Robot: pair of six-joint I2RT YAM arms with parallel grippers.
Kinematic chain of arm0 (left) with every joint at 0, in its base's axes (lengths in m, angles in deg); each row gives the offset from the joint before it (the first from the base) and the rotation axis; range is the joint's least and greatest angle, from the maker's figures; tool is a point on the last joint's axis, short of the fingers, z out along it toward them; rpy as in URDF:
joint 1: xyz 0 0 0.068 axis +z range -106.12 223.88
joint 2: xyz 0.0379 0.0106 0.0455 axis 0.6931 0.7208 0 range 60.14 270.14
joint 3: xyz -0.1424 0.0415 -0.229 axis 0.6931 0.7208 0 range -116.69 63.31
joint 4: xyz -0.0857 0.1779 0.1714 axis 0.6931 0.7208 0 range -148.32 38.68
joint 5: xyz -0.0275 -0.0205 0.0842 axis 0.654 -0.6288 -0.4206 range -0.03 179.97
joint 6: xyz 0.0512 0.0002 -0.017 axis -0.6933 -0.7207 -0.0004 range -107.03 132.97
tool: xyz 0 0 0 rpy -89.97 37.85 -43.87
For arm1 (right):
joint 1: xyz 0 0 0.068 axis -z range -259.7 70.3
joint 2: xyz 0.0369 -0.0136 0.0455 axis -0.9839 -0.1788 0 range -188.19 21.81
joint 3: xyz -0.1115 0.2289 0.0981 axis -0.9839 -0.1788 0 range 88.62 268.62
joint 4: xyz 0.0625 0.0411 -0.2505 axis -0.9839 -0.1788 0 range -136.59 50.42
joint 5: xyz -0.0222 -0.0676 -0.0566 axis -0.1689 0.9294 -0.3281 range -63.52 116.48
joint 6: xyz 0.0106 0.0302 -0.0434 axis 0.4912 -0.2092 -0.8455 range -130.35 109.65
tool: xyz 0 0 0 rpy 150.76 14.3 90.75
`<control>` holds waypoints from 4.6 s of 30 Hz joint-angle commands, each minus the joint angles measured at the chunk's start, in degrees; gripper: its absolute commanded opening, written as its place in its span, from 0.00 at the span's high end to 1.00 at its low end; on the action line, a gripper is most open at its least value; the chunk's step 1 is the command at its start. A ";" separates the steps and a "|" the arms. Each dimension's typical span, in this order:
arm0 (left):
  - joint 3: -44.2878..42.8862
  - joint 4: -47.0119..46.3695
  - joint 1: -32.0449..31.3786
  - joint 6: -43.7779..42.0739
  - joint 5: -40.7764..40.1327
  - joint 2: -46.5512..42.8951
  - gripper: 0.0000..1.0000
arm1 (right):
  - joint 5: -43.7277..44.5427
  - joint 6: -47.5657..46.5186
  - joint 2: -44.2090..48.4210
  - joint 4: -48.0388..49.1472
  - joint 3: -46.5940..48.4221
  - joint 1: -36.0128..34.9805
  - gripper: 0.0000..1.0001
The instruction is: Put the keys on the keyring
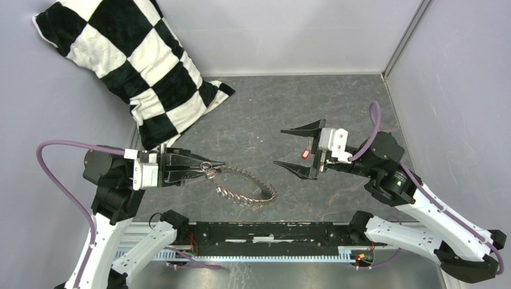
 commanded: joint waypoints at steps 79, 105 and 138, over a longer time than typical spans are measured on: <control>0.20 43.02 -0.21 -99.73 -14.41 -2.08 0.98 | -0.03 0.82 -2.66 7.19 3.15 0.16 0.22; -11.10 57.64 -0.21 -53.69 -21.44 13.32 0.98 | -2.62 -4.70 -9.76 3.43 7.17 0.12 0.24; -5.02 54.01 -0.21 -20.87 -29.35 19.50 0.98 | 2.76 -11.09 -17.95 -5.19 11.08 -3.92 0.37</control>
